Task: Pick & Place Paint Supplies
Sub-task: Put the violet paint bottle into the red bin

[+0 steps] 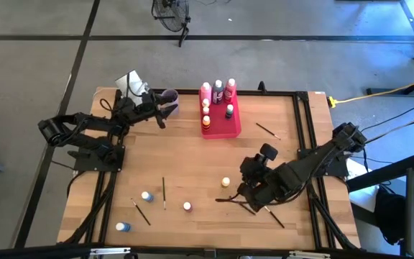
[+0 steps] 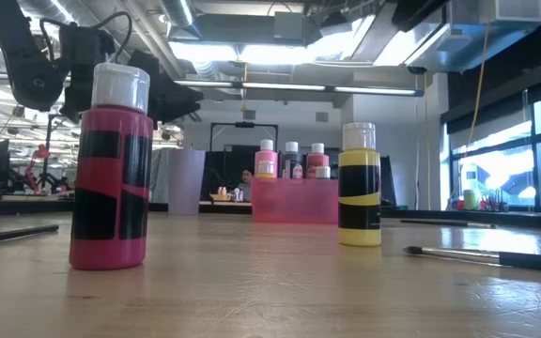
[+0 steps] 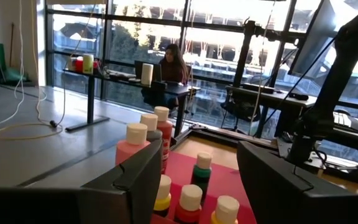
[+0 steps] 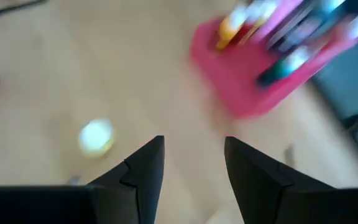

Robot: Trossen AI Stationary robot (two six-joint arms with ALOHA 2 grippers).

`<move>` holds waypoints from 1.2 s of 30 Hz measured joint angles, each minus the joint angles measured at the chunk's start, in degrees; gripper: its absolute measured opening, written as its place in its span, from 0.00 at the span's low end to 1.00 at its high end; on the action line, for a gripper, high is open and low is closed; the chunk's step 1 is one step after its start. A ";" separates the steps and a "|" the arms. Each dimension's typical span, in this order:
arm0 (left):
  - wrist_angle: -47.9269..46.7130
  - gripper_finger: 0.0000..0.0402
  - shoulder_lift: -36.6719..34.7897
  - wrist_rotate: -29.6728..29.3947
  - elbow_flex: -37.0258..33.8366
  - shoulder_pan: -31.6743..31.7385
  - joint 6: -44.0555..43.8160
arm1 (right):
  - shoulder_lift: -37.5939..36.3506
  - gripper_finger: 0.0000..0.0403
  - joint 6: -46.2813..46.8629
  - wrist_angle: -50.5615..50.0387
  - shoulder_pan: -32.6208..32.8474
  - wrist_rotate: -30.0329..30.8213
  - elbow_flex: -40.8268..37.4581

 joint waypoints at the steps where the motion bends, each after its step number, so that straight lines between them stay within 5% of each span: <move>1: -0.02 0.51 0.00 0.00 0.00 0.00 0.00 | 0.00 0.43 0.63 -1.52 -0.44 -4.18 1.86; 6: -1.10 0.51 0.00 -0.01 0.00 0.00 0.01 | -0.07 0.45 7.88 -13.61 -2.46 -22.94 8.16; 13: -3.93 0.51 0.00 0.04 0.00 0.00 0.02 | -0.59 0.59 15.21 -13.79 -3.26 -35.91 8.78; 27: -4.48 0.51 0.00 6.66 0.00 0.00 -3.38 | -0.50 0.75 27.46 -13.66 -3.44 -48.36 8.78; 36: -4.42 0.51 0.00 6.88 0.00 0.02 -5.46 | -0.50 0.75 11.43 -13.66 -2.85 -53.14 8.78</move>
